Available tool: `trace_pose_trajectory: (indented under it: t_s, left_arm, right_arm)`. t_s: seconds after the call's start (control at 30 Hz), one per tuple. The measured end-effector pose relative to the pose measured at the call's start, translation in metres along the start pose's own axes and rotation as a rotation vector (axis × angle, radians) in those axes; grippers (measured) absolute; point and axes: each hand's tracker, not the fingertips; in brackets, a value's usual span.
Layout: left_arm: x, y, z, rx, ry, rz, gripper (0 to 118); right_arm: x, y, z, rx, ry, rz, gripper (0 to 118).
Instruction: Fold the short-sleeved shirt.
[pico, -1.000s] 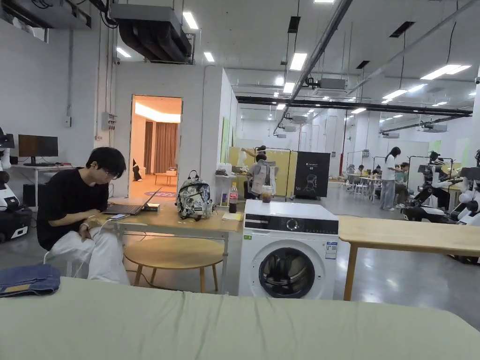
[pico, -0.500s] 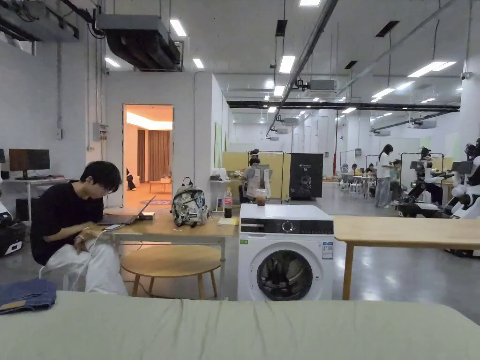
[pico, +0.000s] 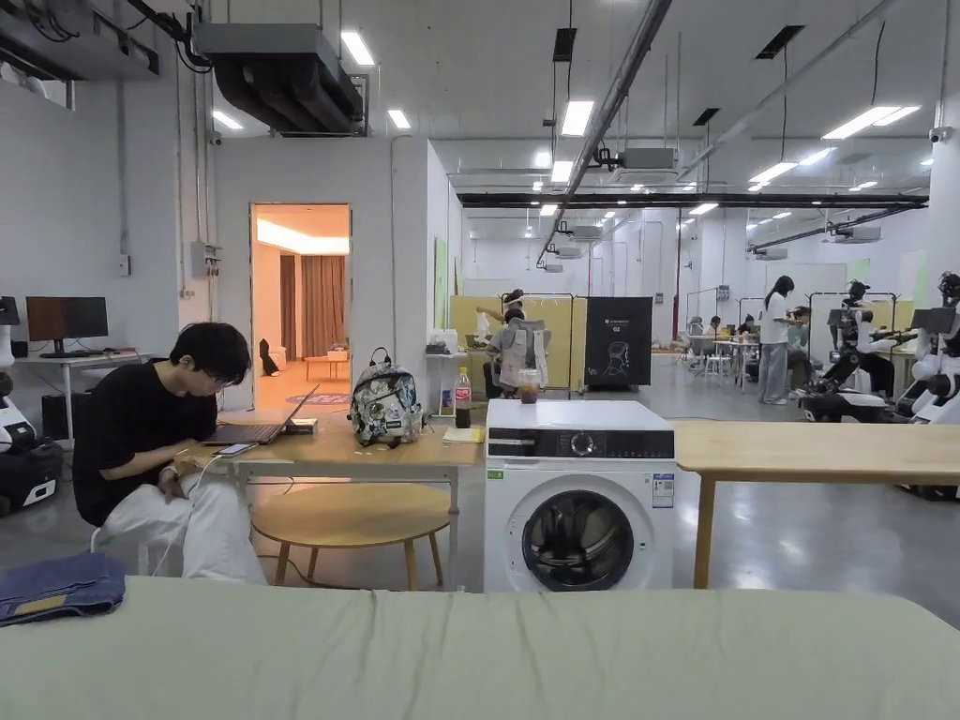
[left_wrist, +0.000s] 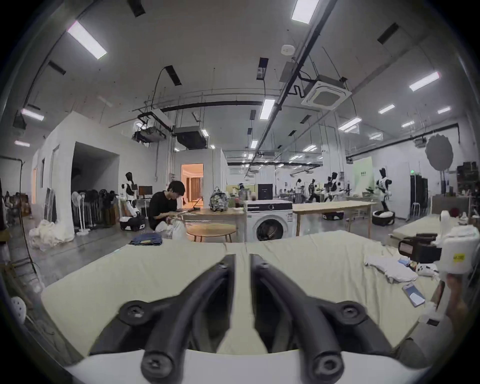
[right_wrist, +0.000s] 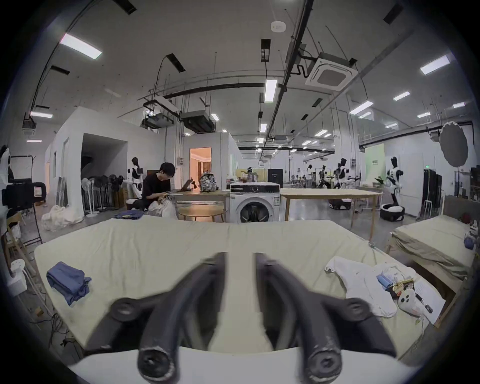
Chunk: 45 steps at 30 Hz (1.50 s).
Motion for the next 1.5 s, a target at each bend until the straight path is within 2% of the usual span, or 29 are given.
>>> trace_pose_trajectory:
  t_s: [0.03,0.07,0.1,0.2,0.3,0.37,0.43,0.67,0.9,1.27,1.5]
  left_arm:
    - [0.001,0.0,-0.001,-0.005,-0.01,0.001,34]
    - [0.002,-0.001,-0.002,-0.006,-0.014,0.001,62]
    - [0.003,-0.001,-0.002,-0.004,-0.014,0.001,71]
    - [0.007,-0.004,0.0,0.021,-0.012,-0.004,76]
    - [0.011,0.0,0.002,0.041,-0.03,-0.013,79]
    - [0.012,0.002,0.001,0.042,-0.032,-0.018,85]
    - [0.013,0.002,0.0,0.04,-0.036,-0.018,86]
    - [0.009,0.002,0.0,0.037,-0.051,0.024,86]
    - [0.009,0.004,0.0,0.042,-0.046,0.025,86]
    - [0.004,0.003,0.001,0.038,-0.054,0.057,86]
    - [0.003,0.005,-0.003,0.04,-0.007,0.06,86]
  right_arm:
    - [-0.002,0.001,0.0,0.002,-0.009,0.01,53]
    - [-0.003,0.001,-0.001,0.007,-0.025,0.018,78]
    - [-0.005,0.002,0.0,0.021,-0.042,0.022,87]
    - [-0.003,0.005,0.003,0.035,-0.011,0.005,93]
    - [-0.002,0.007,0.002,0.037,-0.006,-0.01,109]
    - [0.0,0.007,0.003,0.051,-0.009,-0.044,109]
    - [0.004,0.009,0.005,0.06,0.008,-0.073,109]
    - [0.004,0.009,0.006,0.06,0.016,-0.067,109]
    - [-0.005,0.006,0.001,0.027,0.009,-0.014,109]
    - [-0.002,0.01,-0.002,0.014,0.012,-0.055,109]
    - [0.005,0.012,-0.004,0.001,0.076,-0.117,109]
